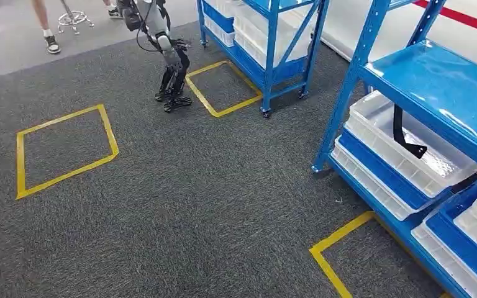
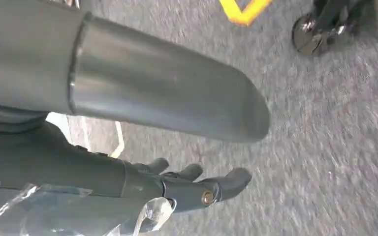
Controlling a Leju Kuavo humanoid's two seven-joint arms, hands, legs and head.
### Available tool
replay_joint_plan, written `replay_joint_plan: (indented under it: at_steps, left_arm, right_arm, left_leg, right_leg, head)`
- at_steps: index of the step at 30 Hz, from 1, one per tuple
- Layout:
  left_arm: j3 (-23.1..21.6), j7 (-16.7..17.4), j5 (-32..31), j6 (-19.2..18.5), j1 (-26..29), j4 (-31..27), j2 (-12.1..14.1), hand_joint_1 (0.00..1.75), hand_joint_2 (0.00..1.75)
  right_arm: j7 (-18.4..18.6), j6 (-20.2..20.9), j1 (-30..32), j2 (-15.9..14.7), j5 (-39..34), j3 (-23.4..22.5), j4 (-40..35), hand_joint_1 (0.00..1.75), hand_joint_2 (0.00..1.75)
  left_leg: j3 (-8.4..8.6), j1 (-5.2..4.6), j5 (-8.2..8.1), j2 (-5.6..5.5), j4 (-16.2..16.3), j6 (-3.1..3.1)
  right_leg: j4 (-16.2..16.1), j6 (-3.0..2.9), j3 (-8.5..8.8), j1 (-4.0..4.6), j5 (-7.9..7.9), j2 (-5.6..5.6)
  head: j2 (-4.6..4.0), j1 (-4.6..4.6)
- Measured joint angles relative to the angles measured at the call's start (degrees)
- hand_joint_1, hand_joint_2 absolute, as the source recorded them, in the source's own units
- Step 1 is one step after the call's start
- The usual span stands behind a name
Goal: Take the parts from the cabinet and place them on the table.
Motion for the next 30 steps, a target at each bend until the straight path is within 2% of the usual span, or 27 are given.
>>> replay_joint_plan:
  at_steps: [1,2,3,4,5,6,7,8,9,12,13,14,15,16,17,18,19,20,21,22,23,24,26,27,28,29,30]
  left_arm:
    - [0.4,0.0,0.2,0.0,0.7,-0.2,0.2,0.00,0.00]
    - [0.7,0.0,0.4,0.0,1.2,-0.3,0.3,0.00,0.00]
    - [0.9,0.0,0.5,0.0,1.4,-0.4,0.3,0.00,0.00]
    - [1.1,0.0,0.6,0.0,1.5,-0.6,0.5,0.00,0.00]
    - [1.4,0.0,0.9,0.0,1.6,-0.9,0.7,0.00,0.00]
    - [1.8,0.0,1.3,0.0,1.9,-1.2,1.1,0.00,0.00]
    - [2.2,0.0,1.6,0.0,2.2,-1.2,1.4,0.00,0.00]
    - [2.7,0.0,1.9,0.0,2.7,-1.2,1.9,0.00,0.00]
    - [3.3,0.0,2.0,0.0,3.2,-1.3,2.3,0.00,0.00]
    - [5.2,0.0,1.8,0.0,4.3,-1.9,3.8,0.00,0.00]
    - [5.3,0.0,1.8,0.0,4.5,-2.2,4.1,0.00,0.00]
    - [5.8,0.0,2.0,0.0,4.8,-2.4,4.5,0.00,0.00]
    - [6.2,0.0,2.2,0.0,5.4,-2.6,4.8,0.00,0.00]
    - [6.6,0.0,2.5,0.0,5.7,-2.6,5.0,0.00,0.00]
    - [6.5,0.0,2.5,0.0,5.9,-2.6,5.1,0.00,0.00]
    - [6.5,0.0,2.5,0.0,5.9,-2.6,5.1,0.00,0.00]
    - [6.3,0.0,2.7,0.0,5.8,-2.6,5.0,0.00,0.00]
    - [6.0,0.0,2.9,0.0,5.4,-2.6,4.9,0.00,0.00]
    - [5.8,0.0,2.9,0.0,5.0,-2.6,4.9,0.00,0.00]
    - [5.7,0.0,2.9,0.0,4.6,-2.6,4.9,0.00,0.00]
    - [5.4,0.0,3.0,0.0,4.1,-2.6,5.0,0.00,0.00]
    - [5.2,0.0,3.1,0.0,3.8,-2.6,5.1,0.00,0.00]
    - [4.7,0.1,3.0,0.0,3.2,-2.6,5.3,0.00,0.00]
    - [4.6,0.1,1.5,0.0,2.9,-2.6,5.2,0.00,0.00]
    - [4.4,0.0,-0.9,0.0,2.3,-2.9,4.5,0.00,0.00]
    - [3.6,0.0,-5.2,-0.1,1.1,-3.0,1.0,0.00,0.00]
    - [3.2,0.0,-6.7,-0.1,0.4,-3.0,-0.5,0.00,0.00]
  right_arm:
    - [0.1,0.1,-0.1,0.0,0.5,0.2,0.0,0.00,0.00]
    - [0.4,0.2,-0.1,0.0,0.6,0.4,0.0,0.00,0.00]
    - [0.4,0.3,-0.1,0.0,1.0,0.6,0.0,0.00,0.00]
    - [0.6,0.3,0.0,0.0,1.0,0.7,0.0,0.00,0.00]
    - [0.6,0.3,0.0,-0.1,1.0,0.8,0.0,0.00,0.00]
    - [0.5,0.2,0.0,-0.3,1.0,0.9,0.0,0.00,0.00]
    - [0.5,0.2,0.0,-0.4,1.0,1.0,0.0,0.00,0.00]
    - [0.4,0.2,-0.1,-0.3,0.9,1.2,0.0,0.00,0.00]
    - [0.5,0.2,-0.1,-0.3,0.8,1.3,0.0,0.00,0.00]
    - [1.3,-0.1,-0.1,-0.5,1.0,1.5,0.0,0.00,0.00]
    - [1.4,-0.2,-0.2,-0.6,1.0,1.7,0.0,0.00,0.00]
    - [1.4,-0.2,-0.2,-0.6,1.1,1.8,0.0,0.00,0.00]
    - [1.4,-0.2,-0.3,-0.6,1.4,2.0,0.0,0.00,0.00]
    - [1.3,-0.2,-0.3,-0.6,1.5,2.2,0.0,0.00,0.00]
    - [1.2,-0.2,-0.3,-0.7,1.4,2.3,0.0,0.00,0.00]
    - [0.9,-0.4,-0.3,-0.7,0.9,2.4,0.0,0.00,0.00]
    - [0.9,-0.4,-0.3,-0.7,0.8,2.4,0.0,0.00,0.00]
    - [0.9,-0.4,-0.3,-0.7,0.8,2.4,0.0,0.00,0.00]
    - [0.9,-0.4,-0.3,-0.6,0.8,2.6,0.0,0.00,0.00]
    - [1.1,-0.4,-0.3,-0.6,0.8,2.8,0.0,0.00,0.00]
    - [1.2,-0.4,-0.3,-0.4,0.8,2.9,0.0,0.00,0.00]
    - [1.3,-0.3,-0.4,-0.2,0.9,3.1,0.0,0.00,0.00]
    - [1.6,-0.3,-0.2,-0.3,0.8,3.1,0.0,0.00,0.00]
    - [1.8,-0.3,-0.1,-0.3,0.7,3.2,0.0,0.00,0.00]
    - [1.9,-0.5,0.0,-0.3,0.3,3.2,0.0,0.00,0.00]
    - [2.4,-0.8,-0.1,-0.3,0.0,3.2,0.0,0.00,0.00]
    - [2.8,-1.2,-0.1,-0.2,-0.3,3.3,0.0,0.00,0.00]
  left_leg:
    - [-0.09,-0.05,-0.01,0.73,0.0,0.01]
    - [-0.20,-0.05,-0.01,1.60,0.1,0.01]
    - [-0.25,-0.02,-0.01,2.27,0.1,0.00]
    - [-0.22,0.10,-0.04,2.96,0.1,-0.04]
    - [-0.12,0.24,-0.09,3.53,0.1,-0.13]
    - [0.04,0.51,-0.22,4.15,0.2,-0.42]
    - [0.20,0.59,-0.45,4.64,0.4,-0.82]
    - [0.19,-0.02,-0.85,5.16,0.9,-1.50]
    - [0.23,0.16,-1.10,5.44,1.1,-1.82]
    - [0.74,0.39,-0.90,7.00,0.8,-2.34]
    - [0.76,0.65,-1.22,6.80,1.0,-2.63]
    - [0.11,1.01,-3.29,3.32,3.1,-2.91]
    - [-1.66,1.08,-5.71,1.35,7.0,-2.99]
    - [-4.06,0.95,-8.14,0.40,12.2,-3.08]
    - [-6.35,0.86,-9.99,0.01,17.0,-3.10]
    - [-7.80,0.85,-10.52,-0.14,19.9,-2.97]
    - [-7.96,0.77,-9.72,-0.28,19.9,-2.73]
    - [-6.80,0.53,-7.65,-0.50,17.1,-2.22]
    - [-4.83,0.35,-5.18,-0.85,12.8,-1.56]
    - [-2.14,0.00,-2.23,-1.89,6.6,-0.70]
    - [-0.38,-0.44,-0.98,-4.58,2.1,0.36]
    - [-0.21,-0.43,-1.15,-4.58,1.7,0.63]
    - [-0.45,-0.94,-1.09,-3.54,1.6,0.73]
    - [-0.36,-0.99,-0.86,-2.91,1.4,1.08]
    - [0.04,-0.61,0.12,-2.50,-0.3,1.13]
    - [0.69,-0.49,0.86,-1.95,-1.5,0.90]
    - [0.80,-0.37,1.05,-1.65,-1.9,1.28]
  right_leg:
    - [4.9,0.14,-2.19,-0.10,-2.35,-0.81]
    - [9.4,0.32,-4.18,-0.24,-4.02,-1.18]
    - [11.5,0.48,-5.05,-0.37,-4.33,-1.31]
    - [10.7,0.67,-4.43,-0.57,-3.31,-1.43]
    - [7.3,0.90,-2.50,-0.77,-1.40,-1.68]
    - [1.0,1.19,0.98,-1.01,1.39,-2.52]
    - [-4.1,1.49,3.88,-1.24,3.27,-4.12]
    - [-6.8,1.50,5.21,-1.05,2.91,-6.74]
    - [-6.9,0.70,5.04,-1.09,3.45,-5.53]
    - [-6.8,-0.45,4.44,-0.80,3.60,-3.73]
    - [-7.0,-0.88,4.58,-0.96,3.83,-3.19]
    - [-7.0,-1.11,4.46,-0.94,3.97,-2.60]
    - [-7.0,-1.33,4.37,-1.08,4.11,-1.90]
    - [-6.9,-1.51,4.17,-1.02,4.20,-1.22]
    - [-6.9,-1.72,4.05,-0.83,4.35,-0.63]
    - [-6.9,-1.84,3.93,-0.78,4.43,0.29]
    - [-6.9,-1.92,3.92,-0.64,4.50,1.07]
    - [-6.9,-1.96,3.97,-0.40,4.58,1.99]
    - [-6.9,-2.03,4.04,-0.25,4.66,2.69]
    - [-7.0,-1.99,4.11,-0.05,4.78,3.54]
    - [-7.0,-2.02,4.00,-0.33,4.91,4.05]
    - [-6.9,-1.74,3.79,0.19,5.01,4.70]
    - [-7.0,-1.08,3.41,-0.42,5.33,5.52]
    - [-7.6,-0.48,3.36,-0.57,5.67,5.99]
    - [-7.8,-0.09,3.44,0.17,5.75,6.09]
    - [-7.0,0.13,3.21,0.29,5.00,2.39]
    - [-5.0,0.32,2.44,-0.01,3.17,0.23]
  head:
    - [0.02,0.07]
    - [0.02,0.04]
    - [0.02,0.04]
    - [0.02,0.04]
    - [0.02,0.02]
    - [0.02,0.04]
    - [0.02,0.02]
    - [0.02,0.00]
    - [0.00,-0.02]
    - [0.02,0.02]
    - [0.02,0.00]
    - [0.00,-0.02]
    - [0.00,0.04]
    - [0.00,-0.04]
    - [0.02,-0.02]
    - [0.00,-0.04]
    - [0.02,-0.04]
    - [0.02,-0.07]
    - [0.02,-0.06]
    - [0.02,-0.09]
    - [0.02,-0.07]
    - [0.00,-0.11]
    - [0.00,-0.13]
    - [0.02,-0.11]
    - [0.02,-0.07]
    - [0.02,-0.04]
    - [0.02,0.00]
